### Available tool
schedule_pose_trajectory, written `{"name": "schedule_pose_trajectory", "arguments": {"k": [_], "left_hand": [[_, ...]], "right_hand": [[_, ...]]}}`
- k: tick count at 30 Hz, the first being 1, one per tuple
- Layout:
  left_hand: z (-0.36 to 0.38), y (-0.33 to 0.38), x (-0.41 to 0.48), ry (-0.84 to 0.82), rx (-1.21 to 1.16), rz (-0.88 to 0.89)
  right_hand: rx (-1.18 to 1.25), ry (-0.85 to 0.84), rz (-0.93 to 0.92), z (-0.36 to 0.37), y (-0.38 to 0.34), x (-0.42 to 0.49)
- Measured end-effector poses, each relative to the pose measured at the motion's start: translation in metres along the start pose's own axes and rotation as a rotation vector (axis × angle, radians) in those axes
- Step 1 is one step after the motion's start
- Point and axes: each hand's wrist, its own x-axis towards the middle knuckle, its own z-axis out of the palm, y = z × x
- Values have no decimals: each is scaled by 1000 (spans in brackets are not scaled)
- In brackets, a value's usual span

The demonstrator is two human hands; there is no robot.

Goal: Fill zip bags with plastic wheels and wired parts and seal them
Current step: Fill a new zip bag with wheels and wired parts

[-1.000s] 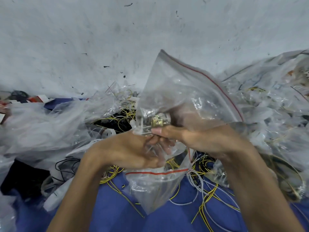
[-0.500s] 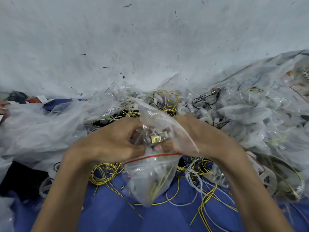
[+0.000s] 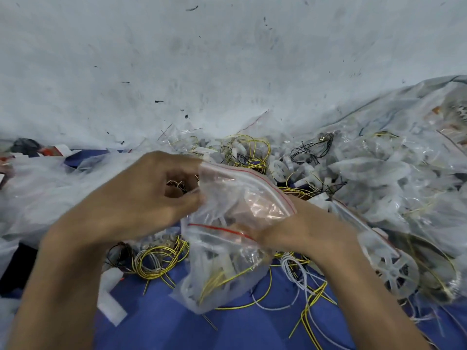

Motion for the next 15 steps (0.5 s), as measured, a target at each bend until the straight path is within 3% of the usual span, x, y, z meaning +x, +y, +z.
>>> {"name": "schedule_pose_trajectory", "arguments": {"k": [4,9,13,15], "left_hand": [[3,-4,3,70,8,-3],[-3,-8,2,110,-54,-83],[-5,-10,3,239,-32,-105],[-2,-10,5,307,8,-95]], "right_hand": [[44,-15,30,-8,-2,-2],[-67,-86,-169,-24,4,8],[279,-191,-138,-30,7,9],[301,-196,-155,-30,7,8]]}}
